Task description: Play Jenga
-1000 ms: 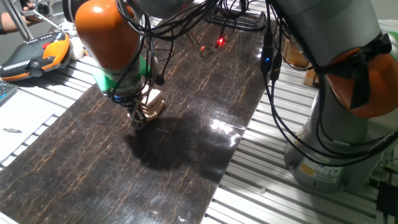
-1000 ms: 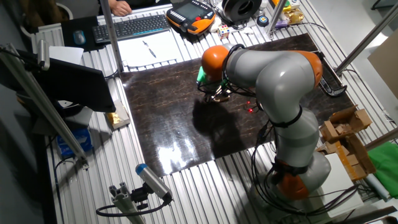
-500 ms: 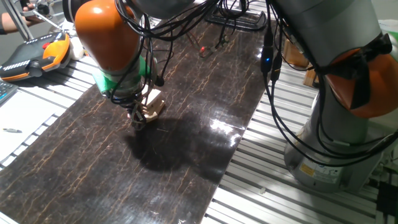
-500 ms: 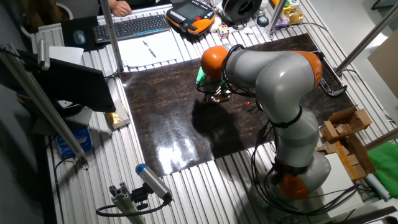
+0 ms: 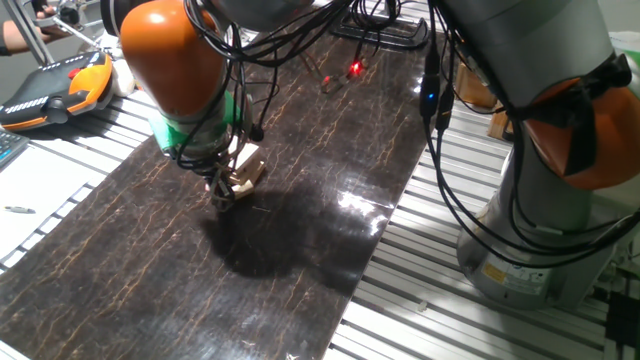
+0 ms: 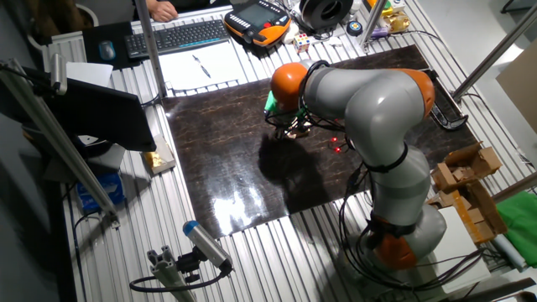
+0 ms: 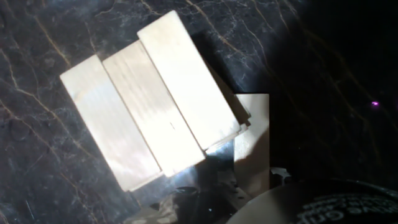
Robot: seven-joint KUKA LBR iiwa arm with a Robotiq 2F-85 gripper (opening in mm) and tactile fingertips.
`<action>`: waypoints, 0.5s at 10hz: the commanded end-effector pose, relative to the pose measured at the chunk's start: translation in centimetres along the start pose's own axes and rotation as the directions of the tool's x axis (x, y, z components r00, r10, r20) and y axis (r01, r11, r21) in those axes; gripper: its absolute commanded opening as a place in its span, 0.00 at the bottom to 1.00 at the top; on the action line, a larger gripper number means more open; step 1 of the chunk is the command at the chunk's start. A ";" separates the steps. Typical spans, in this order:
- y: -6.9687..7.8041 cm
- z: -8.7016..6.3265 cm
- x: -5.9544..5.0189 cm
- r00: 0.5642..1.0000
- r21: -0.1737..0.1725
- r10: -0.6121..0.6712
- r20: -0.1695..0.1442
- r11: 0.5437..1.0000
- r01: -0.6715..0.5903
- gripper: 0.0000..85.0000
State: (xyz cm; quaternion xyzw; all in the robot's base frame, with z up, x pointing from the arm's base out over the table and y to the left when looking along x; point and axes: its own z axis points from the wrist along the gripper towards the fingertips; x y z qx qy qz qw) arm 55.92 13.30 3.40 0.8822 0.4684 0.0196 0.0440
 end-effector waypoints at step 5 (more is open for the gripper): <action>-0.4 0.0 0.1 1.000 -0.002 0.007 0.001 1.000 -0.007 0.38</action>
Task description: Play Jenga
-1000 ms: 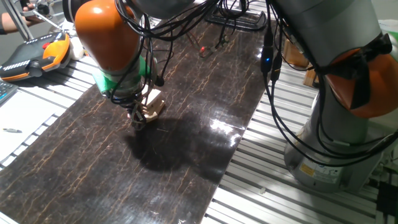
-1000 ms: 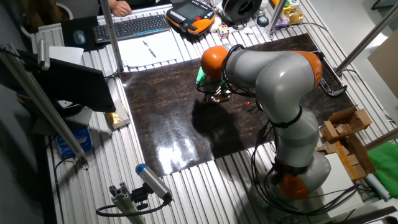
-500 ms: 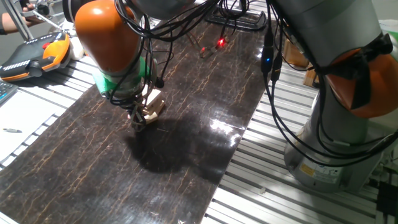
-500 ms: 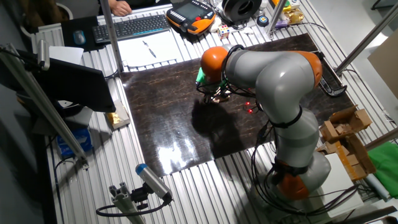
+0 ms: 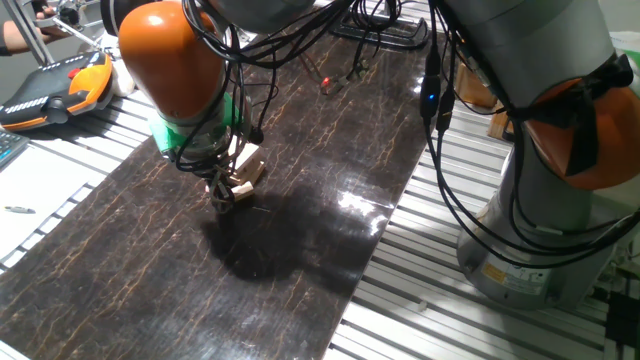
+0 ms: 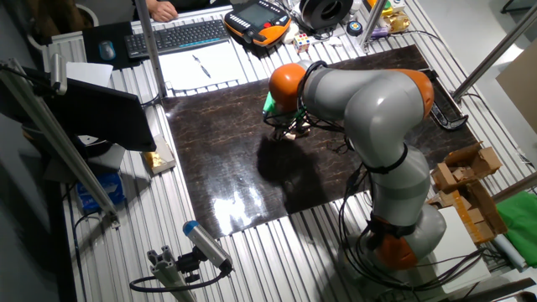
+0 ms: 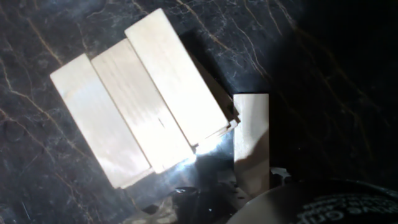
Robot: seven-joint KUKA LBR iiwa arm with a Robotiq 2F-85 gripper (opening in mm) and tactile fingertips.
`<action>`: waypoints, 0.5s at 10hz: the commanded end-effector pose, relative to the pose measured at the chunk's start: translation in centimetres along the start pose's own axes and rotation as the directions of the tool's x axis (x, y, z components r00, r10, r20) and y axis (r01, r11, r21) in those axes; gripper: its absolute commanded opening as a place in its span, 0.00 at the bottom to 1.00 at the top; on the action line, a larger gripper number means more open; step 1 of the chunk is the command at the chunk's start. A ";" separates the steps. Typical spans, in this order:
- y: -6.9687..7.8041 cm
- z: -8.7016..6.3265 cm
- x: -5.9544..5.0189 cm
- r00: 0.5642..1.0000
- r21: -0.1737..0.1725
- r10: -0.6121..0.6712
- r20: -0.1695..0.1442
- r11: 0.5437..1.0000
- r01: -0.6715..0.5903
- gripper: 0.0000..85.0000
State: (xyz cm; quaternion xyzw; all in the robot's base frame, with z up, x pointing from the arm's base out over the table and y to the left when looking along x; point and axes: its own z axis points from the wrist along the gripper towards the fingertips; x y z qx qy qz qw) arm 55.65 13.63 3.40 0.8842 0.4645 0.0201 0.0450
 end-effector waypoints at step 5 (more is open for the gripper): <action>-1.1 -0.3 0.3 1.000 -0.002 0.006 0.003 1.000 -0.006 0.38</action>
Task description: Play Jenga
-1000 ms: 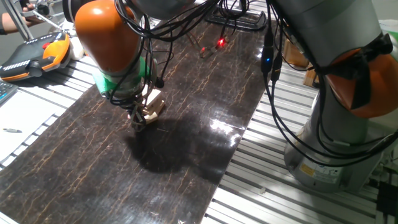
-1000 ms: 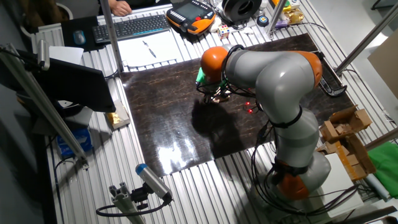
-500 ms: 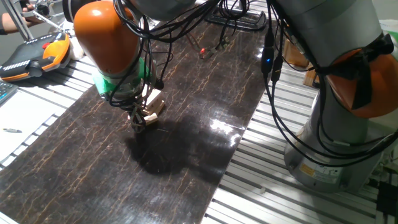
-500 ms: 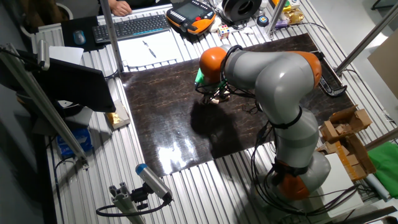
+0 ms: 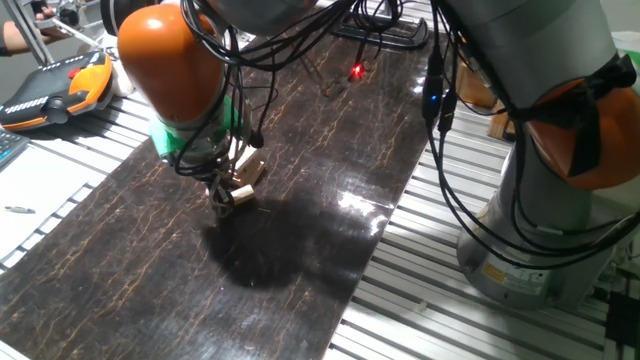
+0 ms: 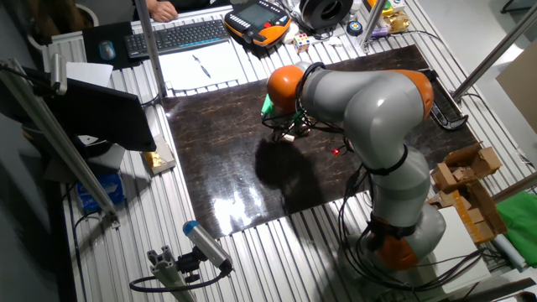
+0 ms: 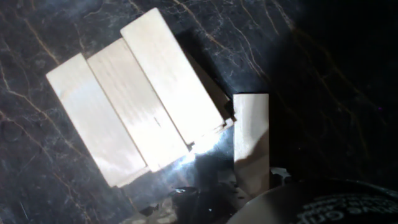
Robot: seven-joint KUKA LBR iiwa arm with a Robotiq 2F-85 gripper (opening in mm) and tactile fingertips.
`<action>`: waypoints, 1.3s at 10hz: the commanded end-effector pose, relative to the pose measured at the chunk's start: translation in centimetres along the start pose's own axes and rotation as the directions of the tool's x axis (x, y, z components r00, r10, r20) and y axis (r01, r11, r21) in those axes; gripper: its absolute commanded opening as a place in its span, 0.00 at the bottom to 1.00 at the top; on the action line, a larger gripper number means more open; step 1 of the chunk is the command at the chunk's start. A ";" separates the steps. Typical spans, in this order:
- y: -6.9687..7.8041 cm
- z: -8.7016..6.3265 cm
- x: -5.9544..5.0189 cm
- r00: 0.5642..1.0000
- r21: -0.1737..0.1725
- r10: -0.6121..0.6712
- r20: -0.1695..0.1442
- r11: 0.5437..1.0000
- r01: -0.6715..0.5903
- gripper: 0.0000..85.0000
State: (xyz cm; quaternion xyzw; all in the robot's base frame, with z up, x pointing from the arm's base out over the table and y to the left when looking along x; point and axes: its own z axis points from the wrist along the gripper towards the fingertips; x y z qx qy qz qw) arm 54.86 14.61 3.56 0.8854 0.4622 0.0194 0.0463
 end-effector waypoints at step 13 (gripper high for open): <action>-2.1 -2.7 1.5 0.995 0.053 -0.100 0.014 0.994 0.099 0.47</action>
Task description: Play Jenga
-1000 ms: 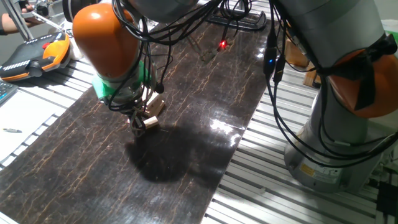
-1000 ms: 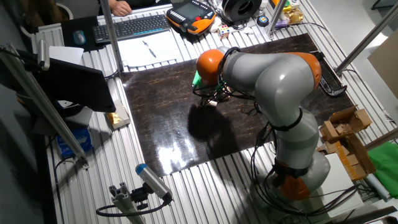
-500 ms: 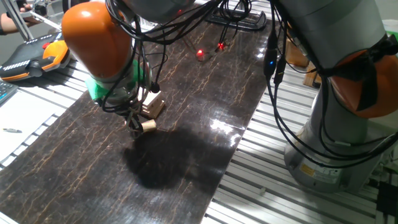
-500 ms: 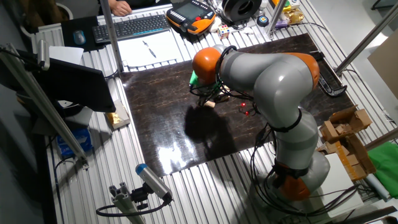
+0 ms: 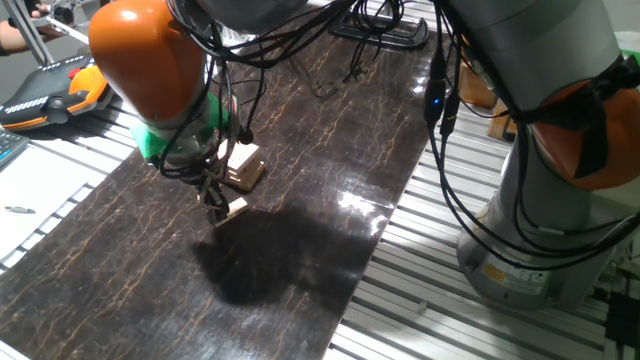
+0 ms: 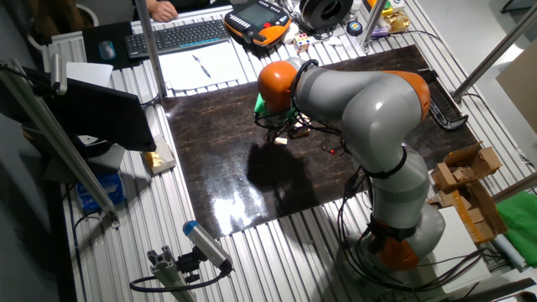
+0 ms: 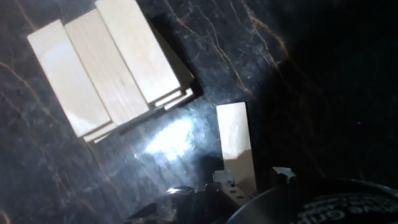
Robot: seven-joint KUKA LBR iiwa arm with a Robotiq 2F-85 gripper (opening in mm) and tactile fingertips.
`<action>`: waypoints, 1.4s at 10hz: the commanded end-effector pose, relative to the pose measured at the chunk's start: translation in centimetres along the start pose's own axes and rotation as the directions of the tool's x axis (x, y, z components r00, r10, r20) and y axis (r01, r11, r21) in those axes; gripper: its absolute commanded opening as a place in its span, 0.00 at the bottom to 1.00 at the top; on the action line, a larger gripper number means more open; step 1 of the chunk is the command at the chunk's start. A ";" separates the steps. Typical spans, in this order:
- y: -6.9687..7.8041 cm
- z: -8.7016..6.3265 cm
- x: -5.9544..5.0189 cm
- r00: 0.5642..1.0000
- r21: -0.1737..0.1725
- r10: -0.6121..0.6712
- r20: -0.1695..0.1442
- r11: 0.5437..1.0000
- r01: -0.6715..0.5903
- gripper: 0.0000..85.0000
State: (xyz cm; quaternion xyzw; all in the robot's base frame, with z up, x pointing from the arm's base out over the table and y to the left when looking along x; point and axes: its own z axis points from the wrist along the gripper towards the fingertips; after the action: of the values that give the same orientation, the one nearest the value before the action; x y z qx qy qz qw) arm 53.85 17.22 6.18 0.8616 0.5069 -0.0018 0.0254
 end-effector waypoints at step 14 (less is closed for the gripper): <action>1.5 -6.9 -2.7 0.426 0.040 -0.886 -0.180 0.426 0.904 0.18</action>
State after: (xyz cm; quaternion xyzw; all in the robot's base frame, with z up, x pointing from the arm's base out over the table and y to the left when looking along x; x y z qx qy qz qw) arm 53.79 14.26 13.39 0.7144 0.6960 0.0328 -0.0648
